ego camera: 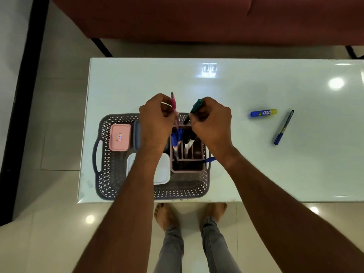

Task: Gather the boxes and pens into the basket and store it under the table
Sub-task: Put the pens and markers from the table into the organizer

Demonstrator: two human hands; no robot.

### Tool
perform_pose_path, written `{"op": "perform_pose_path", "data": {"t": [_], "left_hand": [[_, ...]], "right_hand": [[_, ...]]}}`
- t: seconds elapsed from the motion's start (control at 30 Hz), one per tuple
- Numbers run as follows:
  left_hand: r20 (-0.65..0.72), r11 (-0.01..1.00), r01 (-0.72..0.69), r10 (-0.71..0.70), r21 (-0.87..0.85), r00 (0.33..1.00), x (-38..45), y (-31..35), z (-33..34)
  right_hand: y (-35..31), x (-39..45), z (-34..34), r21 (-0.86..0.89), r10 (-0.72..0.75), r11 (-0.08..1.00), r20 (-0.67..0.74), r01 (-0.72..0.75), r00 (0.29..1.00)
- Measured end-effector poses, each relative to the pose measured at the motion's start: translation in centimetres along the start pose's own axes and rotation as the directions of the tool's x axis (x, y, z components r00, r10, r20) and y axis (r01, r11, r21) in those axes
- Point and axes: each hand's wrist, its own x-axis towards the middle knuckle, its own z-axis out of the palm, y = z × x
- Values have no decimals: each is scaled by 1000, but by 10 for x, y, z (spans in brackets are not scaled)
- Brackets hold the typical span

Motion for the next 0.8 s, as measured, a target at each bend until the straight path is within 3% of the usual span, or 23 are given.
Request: {"op": "perform_pose_path", "data": {"t": [0.1, 0.43, 0.63, 0.8], "left_hand": [[58, 1000, 9, -10, 17, 998, 1, -7, -1], [113, 999, -14, 9, 45, 994, -3, -10, 0], [119, 994, 0, -13, 110, 993, 1, -19, 10], [135, 984, 20, -45, 180, 990, 4, -24, 15]], "right_hand": [[0, 0, 4, -52, 1, 999, 44, 1, 999], [-3, -5, -5, -51, -71, 996, -54, 68, 996], [9, 1, 3, -211, 25, 978, 122, 1, 992], [12, 10, 8, -262, 96, 964, 174, -48, 980]]}}
